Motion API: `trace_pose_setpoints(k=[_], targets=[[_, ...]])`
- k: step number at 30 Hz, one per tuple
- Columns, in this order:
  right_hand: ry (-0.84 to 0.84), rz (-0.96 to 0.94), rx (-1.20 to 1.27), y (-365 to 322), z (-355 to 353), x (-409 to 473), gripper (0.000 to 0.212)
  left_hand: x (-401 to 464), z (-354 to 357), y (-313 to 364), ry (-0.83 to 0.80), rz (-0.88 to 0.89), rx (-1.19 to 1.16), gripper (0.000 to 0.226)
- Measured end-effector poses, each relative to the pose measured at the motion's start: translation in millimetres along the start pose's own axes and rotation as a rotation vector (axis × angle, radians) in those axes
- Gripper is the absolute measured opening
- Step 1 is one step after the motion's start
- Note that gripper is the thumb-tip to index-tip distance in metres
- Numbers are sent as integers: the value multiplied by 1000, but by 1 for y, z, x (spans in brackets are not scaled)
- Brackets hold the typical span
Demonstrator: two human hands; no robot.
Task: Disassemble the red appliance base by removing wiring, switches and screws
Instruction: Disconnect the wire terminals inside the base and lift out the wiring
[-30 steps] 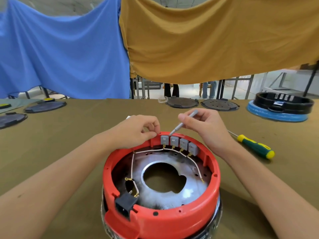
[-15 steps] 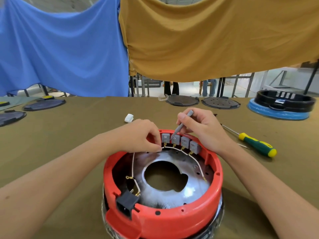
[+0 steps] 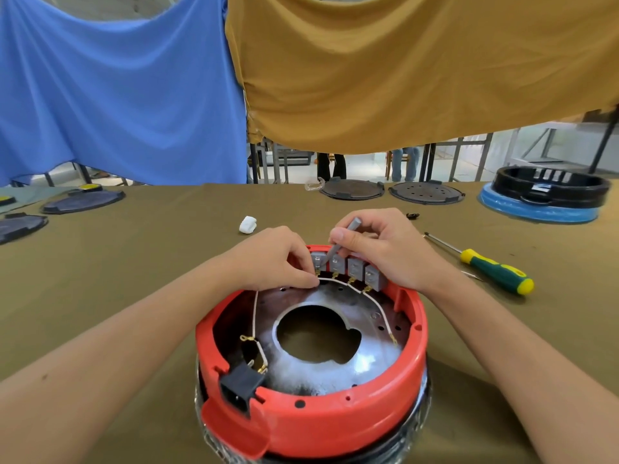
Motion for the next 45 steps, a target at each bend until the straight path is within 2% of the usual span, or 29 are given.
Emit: trace_pose_setpoints(k=[5,10,14,22,30,45], targets=[[-77,17,-86,-4,3,3,17,-1,0,0,-6,-7,-15,7],[-189,64,-145,-5,13,14,30,-1,0,0,-1,-18,-26,7],[-164,61,-120,-3,12,12,35,0,0,-1,-3,-14,-36,8],[-162,8,-189,-7,10,8,23,-1,0,0,-1,-1,-39,7],[-144,50,-191,-6,9,8,28,0,1,-1,2,-1,-33,7],[-89,131,-23,4,10,8,31,-1,1,2,-7,2,-19,9]])
Point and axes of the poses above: each hand's wrist, its own x-axis towards the middle knuckle, its own z-axis out of the palm, y = z × x, the point moved 7 cm from there along x, towards the middle knuckle, and after that the axes turned 13 degrees about -z, right-handed, at the moved point
